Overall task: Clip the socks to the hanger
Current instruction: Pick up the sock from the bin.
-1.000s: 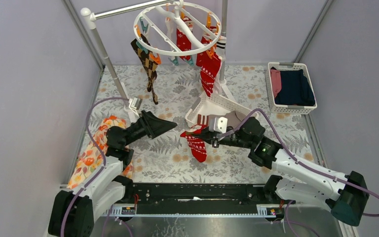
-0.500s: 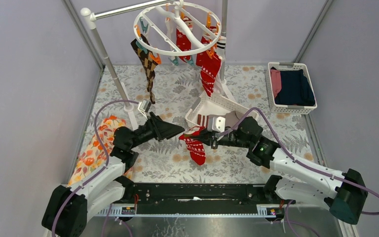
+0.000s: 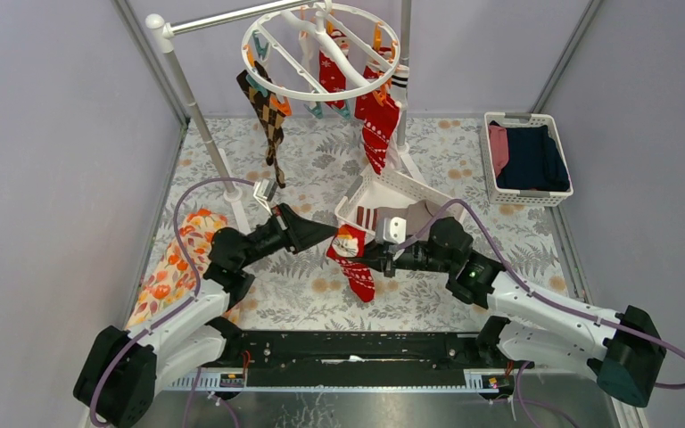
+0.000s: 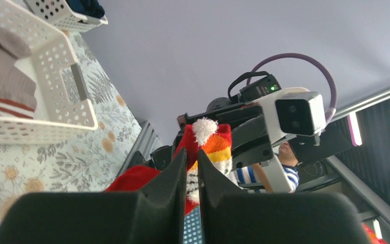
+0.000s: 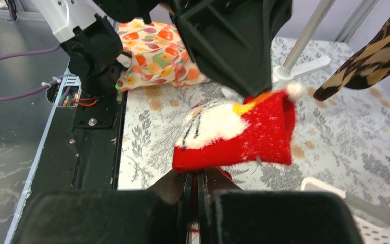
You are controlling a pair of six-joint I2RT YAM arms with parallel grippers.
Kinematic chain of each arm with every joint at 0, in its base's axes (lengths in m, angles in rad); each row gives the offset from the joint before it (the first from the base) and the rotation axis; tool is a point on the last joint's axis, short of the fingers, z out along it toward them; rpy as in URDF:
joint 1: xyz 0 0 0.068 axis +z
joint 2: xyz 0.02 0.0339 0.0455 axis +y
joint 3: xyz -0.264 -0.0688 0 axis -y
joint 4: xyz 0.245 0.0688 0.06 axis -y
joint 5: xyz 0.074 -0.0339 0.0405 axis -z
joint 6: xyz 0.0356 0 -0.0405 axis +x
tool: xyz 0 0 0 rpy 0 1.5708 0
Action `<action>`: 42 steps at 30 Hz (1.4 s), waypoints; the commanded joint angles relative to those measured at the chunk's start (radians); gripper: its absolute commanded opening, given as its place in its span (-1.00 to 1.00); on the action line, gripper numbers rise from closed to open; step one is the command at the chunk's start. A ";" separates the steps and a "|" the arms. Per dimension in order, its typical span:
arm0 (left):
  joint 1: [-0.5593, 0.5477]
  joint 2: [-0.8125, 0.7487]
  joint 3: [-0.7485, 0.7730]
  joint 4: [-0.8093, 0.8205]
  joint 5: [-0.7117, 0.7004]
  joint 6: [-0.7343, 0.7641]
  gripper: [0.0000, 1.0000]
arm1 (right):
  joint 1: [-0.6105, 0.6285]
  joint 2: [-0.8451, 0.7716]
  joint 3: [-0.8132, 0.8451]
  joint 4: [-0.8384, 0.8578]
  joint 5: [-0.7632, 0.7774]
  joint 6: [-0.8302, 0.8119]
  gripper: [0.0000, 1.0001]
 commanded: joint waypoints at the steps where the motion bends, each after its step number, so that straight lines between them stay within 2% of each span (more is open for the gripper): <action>1: -0.005 0.006 0.051 0.088 0.025 0.143 -0.88 | 0.005 -0.050 -0.036 0.025 0.015 0.049 -1.00; 2: -0.005 0.003 0.052 0.094 0.029 0.173 -1.00 | 0.005 -0.057 -0.043 0.023 0.023 0.054 -1.00; 12: -0.016 -0.013 0.028 0.172 0.050 0.240 -1.00 | 0.005 -0.074 -0.075 0.043 0.068 0.085 -0.97; 14: -0.019 -0.011 0.012 0.199 0.044 0.232 -1.00 | 0.005 -0.070 -0.073 0.047 0.075 0.089 -0.86; 16: -0.019 -0.016 -0.001 0.212 0.033 0.228 -1.00 | 0.005 -0.064 -0.071 0.053 0.083 0.098 -0.61; 22: -0.023 -0.024 -0.013 0.210 0.000 0.224 -1.00 | 0.005 -0.043 -0.069 0.093 0.111 0.139 -0.12; 25: -0.028 -0.025 -0.013 0.203 -0.013 0.227 -1.00 | 0.005 -0.031 -0.070 0.139 0.111 0.181 -0.08; 32: -0.037 -0.080 -0.013 0.107 -0.086 0.282 -1.00 | 0.005 0.003 -0.085 0.253 0.043 0.276 0.22; 42: -0.054 -0.136 -0.020 0.013 -0.177 0.335 -1.00 | 0.005 0.013 -0.090 0.326 0.040 0.325 0.41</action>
